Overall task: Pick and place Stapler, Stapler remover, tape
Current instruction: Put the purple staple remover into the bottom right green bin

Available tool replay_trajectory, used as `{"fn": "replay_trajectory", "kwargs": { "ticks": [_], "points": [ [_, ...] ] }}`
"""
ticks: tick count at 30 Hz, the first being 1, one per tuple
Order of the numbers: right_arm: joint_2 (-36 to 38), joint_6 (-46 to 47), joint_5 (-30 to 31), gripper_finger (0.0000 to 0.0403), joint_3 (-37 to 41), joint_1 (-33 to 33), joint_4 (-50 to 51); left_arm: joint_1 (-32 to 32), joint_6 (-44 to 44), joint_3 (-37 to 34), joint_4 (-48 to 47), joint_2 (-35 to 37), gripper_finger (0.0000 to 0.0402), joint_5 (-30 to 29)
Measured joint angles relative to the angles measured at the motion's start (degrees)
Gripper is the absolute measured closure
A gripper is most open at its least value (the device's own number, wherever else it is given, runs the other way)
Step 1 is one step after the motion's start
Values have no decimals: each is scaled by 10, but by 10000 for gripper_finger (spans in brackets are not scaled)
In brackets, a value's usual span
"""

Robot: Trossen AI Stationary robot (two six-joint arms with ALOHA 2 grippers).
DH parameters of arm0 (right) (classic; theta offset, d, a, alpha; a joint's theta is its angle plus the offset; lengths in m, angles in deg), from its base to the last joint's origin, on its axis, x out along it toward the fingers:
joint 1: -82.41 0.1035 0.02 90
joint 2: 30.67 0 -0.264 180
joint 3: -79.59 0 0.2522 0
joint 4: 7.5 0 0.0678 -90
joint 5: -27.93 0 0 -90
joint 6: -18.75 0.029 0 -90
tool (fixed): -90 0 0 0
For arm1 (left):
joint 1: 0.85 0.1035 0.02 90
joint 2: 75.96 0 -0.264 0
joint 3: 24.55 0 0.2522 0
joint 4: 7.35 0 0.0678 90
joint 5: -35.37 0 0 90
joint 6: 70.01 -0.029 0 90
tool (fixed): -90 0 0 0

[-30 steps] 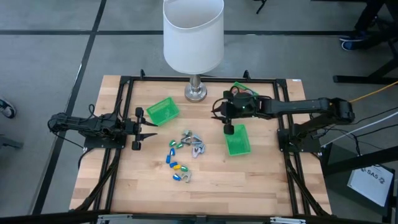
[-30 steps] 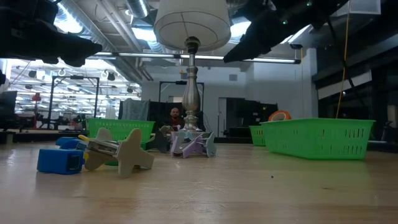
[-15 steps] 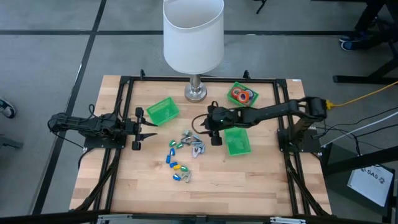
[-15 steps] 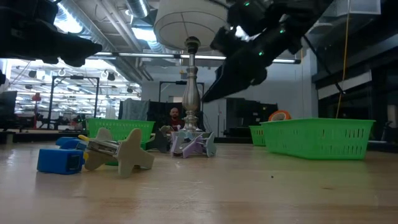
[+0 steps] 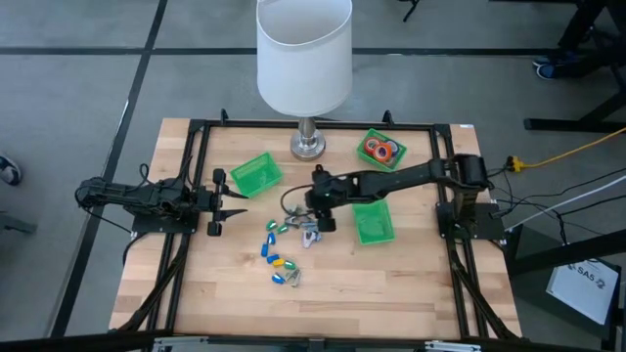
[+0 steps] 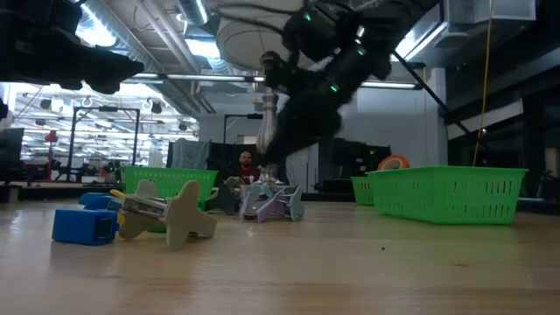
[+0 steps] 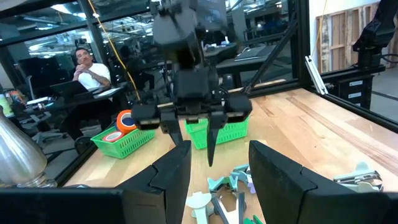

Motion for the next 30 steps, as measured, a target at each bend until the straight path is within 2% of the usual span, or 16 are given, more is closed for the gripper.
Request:
{"fn": "replay_trajectory", "kwargs": {
  "ticks": [8, 16, 30],
  "points": [
    [-27, 2, 9, 227, -85, 21, 62, 0, 0, 0, 0, 0, 245, 0],
    [-27, 45, -5, 227, -87, 22, 85, 0, 0, 0, 0, 0, 245, 0],
    [-27, 43, 10, 227, -86, 8, 104, 0, 0, 0, 0, 0, 245, 0]
  ]
}}
